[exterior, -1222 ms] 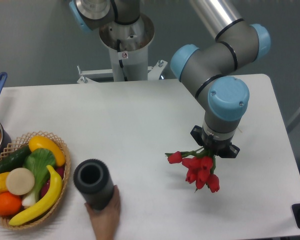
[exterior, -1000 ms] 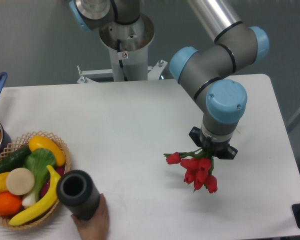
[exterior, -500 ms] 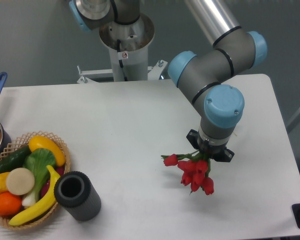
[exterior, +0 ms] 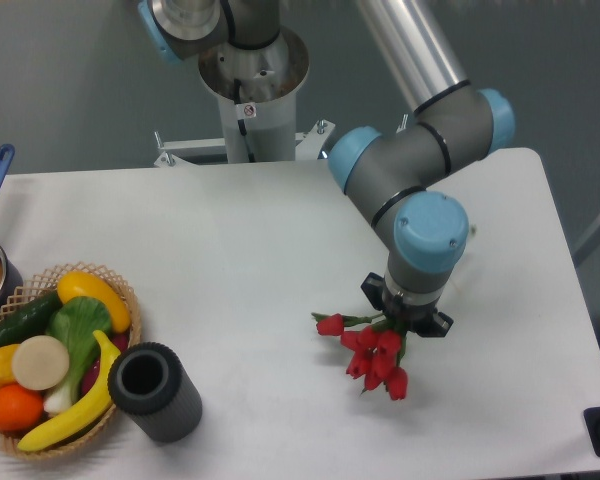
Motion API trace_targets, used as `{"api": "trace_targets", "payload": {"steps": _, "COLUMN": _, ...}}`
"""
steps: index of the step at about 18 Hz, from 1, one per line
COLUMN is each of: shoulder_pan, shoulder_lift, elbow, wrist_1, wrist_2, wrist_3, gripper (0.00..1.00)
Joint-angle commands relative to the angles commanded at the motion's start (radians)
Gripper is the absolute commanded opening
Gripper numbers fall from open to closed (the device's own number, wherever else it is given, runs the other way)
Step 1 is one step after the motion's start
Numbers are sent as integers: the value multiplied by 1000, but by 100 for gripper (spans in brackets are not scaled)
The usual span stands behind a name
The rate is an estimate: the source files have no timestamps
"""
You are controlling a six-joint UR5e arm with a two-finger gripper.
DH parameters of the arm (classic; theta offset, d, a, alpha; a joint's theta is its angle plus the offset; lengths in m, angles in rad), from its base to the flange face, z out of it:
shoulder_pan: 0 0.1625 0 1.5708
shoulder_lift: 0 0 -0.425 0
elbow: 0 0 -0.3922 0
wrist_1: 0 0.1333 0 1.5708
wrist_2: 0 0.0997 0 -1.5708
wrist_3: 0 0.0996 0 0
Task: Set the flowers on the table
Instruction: 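Lower the held red tulips toward the table surface with the gripper, then open the gripper to release the tulips onto the table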
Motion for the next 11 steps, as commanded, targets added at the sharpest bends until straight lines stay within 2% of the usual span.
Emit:
{"api": "trace_targets", "payload": {"steps": 1, "shoulder_pan": 0, "shoulder_lift": -2, "elbow": 0, "wrist_1": 2, "wrist_2": -9, "wrist_3": -2, "gripper": 62}}
{"api": "trace_targets", "payload": {"steps": 6, "shoulder_pan": 0, "shoulder_lift": -5, "elbow": 2, "wrist_1": 14, "wrist_2": -31, "wrist_3": -2, "gripper": 83}}
{"api": "trace_targets", "payload": {"steps": 11, "shoulder_pan": 6, "shoulder_lift": 27, "elbow": -5, "wrist_1": 12, "wrist_2": -37, "wrist_3": 2, "gripper": 92}}
